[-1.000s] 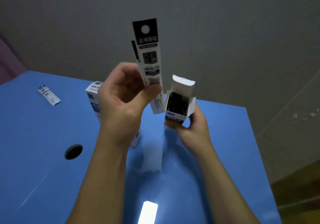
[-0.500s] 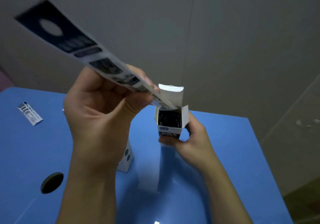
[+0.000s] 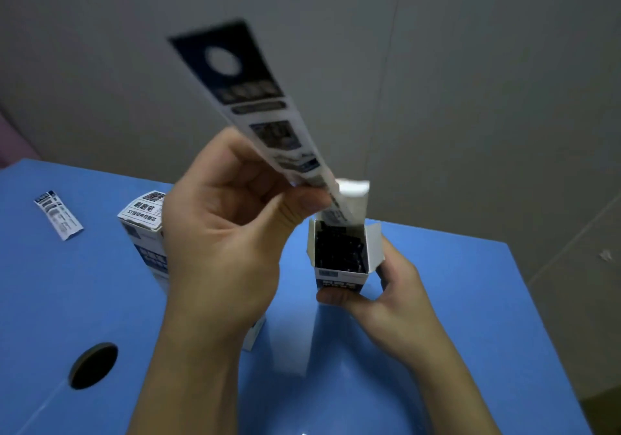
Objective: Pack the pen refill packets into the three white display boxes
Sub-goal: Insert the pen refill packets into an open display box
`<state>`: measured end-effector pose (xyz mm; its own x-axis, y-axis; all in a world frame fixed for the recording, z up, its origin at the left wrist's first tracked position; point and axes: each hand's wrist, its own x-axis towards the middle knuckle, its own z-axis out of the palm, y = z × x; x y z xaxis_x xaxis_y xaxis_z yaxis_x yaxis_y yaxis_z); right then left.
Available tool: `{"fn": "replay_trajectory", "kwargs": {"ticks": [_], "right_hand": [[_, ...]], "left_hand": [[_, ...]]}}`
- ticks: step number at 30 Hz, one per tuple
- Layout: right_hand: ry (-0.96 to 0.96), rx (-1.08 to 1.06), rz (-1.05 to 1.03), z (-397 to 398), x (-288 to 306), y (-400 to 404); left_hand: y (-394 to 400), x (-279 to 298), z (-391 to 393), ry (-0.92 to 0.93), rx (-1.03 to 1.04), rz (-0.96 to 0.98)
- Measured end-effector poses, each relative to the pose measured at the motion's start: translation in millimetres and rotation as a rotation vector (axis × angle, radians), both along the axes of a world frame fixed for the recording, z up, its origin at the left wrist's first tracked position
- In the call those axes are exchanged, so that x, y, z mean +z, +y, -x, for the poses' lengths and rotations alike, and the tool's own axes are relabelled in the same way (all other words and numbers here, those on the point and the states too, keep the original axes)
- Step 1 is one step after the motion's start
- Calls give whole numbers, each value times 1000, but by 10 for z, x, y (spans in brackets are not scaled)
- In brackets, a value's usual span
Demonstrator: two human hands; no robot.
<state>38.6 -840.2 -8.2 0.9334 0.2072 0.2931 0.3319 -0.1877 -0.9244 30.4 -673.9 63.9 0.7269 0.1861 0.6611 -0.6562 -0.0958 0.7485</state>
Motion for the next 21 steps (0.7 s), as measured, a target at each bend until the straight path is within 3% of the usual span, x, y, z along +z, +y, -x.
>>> {"fn": "replay_trajectory", "kwargs": {"ticks": [5, 10, 17, 21], "right_hand": [[5, 1, 7, 5, 13, 19], [-1, -9, -4, 8, 27, 9], [-14, -18, -16, 18, 33, 4], [-22, -32, -19, 22, 30, -3]], "left_hand": [[-48, 61, 43, 23, -146, -49], [-14, -4, 1, 230, -29, -433], [-55, 9, 33, 204, 99, -510], [-71, 6, 56, 196, 122, -665]]}}
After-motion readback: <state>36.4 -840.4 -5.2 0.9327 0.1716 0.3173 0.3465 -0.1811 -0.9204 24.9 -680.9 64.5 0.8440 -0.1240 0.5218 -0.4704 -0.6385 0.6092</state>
